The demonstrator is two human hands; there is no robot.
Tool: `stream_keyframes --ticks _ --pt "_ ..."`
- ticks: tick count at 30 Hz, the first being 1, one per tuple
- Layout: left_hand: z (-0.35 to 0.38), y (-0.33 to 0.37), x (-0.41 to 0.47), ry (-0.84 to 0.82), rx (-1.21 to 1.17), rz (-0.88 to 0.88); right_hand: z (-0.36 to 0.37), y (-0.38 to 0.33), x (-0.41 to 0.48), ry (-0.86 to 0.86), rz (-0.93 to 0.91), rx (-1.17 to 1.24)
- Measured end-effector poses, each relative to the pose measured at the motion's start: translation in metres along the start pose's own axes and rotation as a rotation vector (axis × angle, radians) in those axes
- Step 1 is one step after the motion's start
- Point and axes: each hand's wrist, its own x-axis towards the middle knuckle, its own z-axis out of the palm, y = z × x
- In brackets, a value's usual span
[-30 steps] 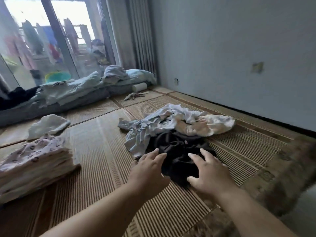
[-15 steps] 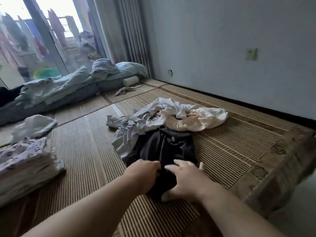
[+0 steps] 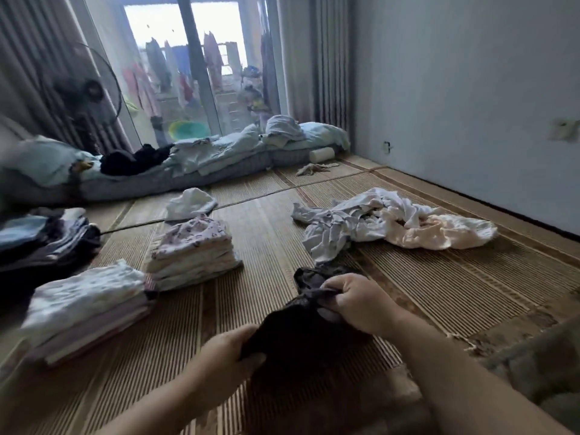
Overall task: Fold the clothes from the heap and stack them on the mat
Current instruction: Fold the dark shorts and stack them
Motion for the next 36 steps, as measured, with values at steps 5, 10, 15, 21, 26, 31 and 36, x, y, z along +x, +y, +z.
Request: stream_keyframes --ticks 5,10,15,21,26,31,36 --pt "-0.079 0.009 -0.02 0.264 -0.073 0.006 0.013 -0.049 -0.002 0.134 -0.066 -0.162" --pt "-0.128 0.044 -0.023 0.367 0.376 0.24 0.048 -0.11 -0.016 -0.086 -0.054 -0.092" --pt "-0.167 0.079 -0.027 0.374 0.72 0.408 0.06 -0.161 0.001 0.147 -0.211 -0.4" --pt "-0.254 0.09 -0.05 0.483 1.063 0.298 0.013 -0.235 0.022 0.281 -0.247 -0.886" --pt "-0.312 0.105 -0.067 0.612 0.615 0.0 -0.028 -0.296 0.028 0.363 -0.29 -0.632" --pt "-0.338 0.119 -0.082 0.507 -0.019 -0.033 -0.051 -0.327 0.021 0.201 -0.325 -0.273" --pt "-0.347 0.132 -0.101 0.268 -0.119 0.071 -0.063 -0.334 0.011 0.043 -0.406 -0.109"
